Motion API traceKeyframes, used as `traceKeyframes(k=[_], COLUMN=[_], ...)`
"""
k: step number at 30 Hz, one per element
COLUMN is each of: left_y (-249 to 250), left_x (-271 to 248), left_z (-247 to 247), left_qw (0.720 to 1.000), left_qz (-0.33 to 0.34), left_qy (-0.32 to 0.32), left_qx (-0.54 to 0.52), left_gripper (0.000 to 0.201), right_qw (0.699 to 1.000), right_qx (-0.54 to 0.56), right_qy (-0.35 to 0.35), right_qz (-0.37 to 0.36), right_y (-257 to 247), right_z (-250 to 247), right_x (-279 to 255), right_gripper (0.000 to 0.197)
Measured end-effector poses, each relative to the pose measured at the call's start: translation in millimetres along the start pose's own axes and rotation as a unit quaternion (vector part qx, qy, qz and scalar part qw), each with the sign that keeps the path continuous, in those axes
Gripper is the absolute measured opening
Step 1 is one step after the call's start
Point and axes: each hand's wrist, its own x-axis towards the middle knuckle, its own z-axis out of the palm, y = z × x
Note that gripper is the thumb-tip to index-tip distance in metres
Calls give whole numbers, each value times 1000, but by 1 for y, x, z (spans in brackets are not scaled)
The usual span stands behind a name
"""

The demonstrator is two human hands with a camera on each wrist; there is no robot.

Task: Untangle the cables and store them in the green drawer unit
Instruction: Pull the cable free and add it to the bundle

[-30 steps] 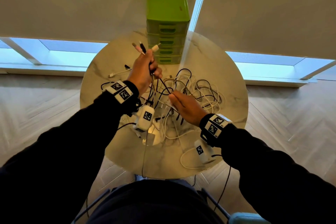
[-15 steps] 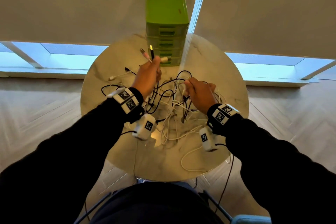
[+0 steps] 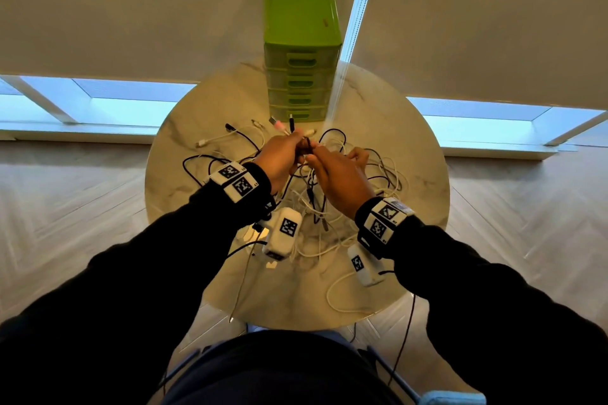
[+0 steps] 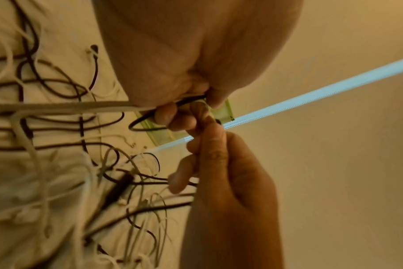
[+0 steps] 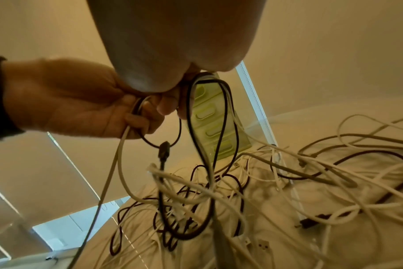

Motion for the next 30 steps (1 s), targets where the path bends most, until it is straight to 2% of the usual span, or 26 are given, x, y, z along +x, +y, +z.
traceKeyframes(k=[4, 10, 13, 15, 17, 19, 21, 24, 26, 28, 30], left_y=[15, 57, 72, 74, 69, 56, 37, 10, 1, -1, 1], left_x=[-2, 0, 1, 0, -7, -13, -14, -8, -5, -8, -8], left_z=[4, -28, -37, -39, -36, -29, -22, -14, -9, -4, -1], left_qw=[990, 965, 946, 944, 954, 952, 936, 925, 921, 934, 948], left_qz=[28, 120, 188, 239, 271, 285, 265, 217, 174, 121, 98], left_qy=[-10, 26, 58, 99, 105, 60, 7, 12, 20, 21, 20], left_qx=[-138, -231, -258, -207, -74, 99, 230, 312, 347, 334, 302], left_gripper=[33, 37, 39, 36, 38, 46, 45, 46, 56, 72, 75], right_qw=[998, 990, 990, 991, 990, 989, 991, 992, 995, 997, 998], right_qx=[11, 62, 50, 36, 39, 55, 63, 78, 73, 59, 61], right_qy=[-53, -124, -123, -122, -120, -83, -11, 8, 2, 0, -7], right_qz=[-34, 32, 48, 44, 68, 106, 119, 101, 74, 43, 18], right_y=[5, 46, 61, 67, 74, 79, 74, 47, 30, 19, 9], right_z=[1, 8, 3, 1, -1, -4, -10, -23, -25, -23, -21], right_x=[-7, -22, -27, -25, -19, -12, -5, 4, 6, 6, 7], right_gripper=[29, 32, 29, 29, 32, 34, 36, 33, 31, 27, 25])
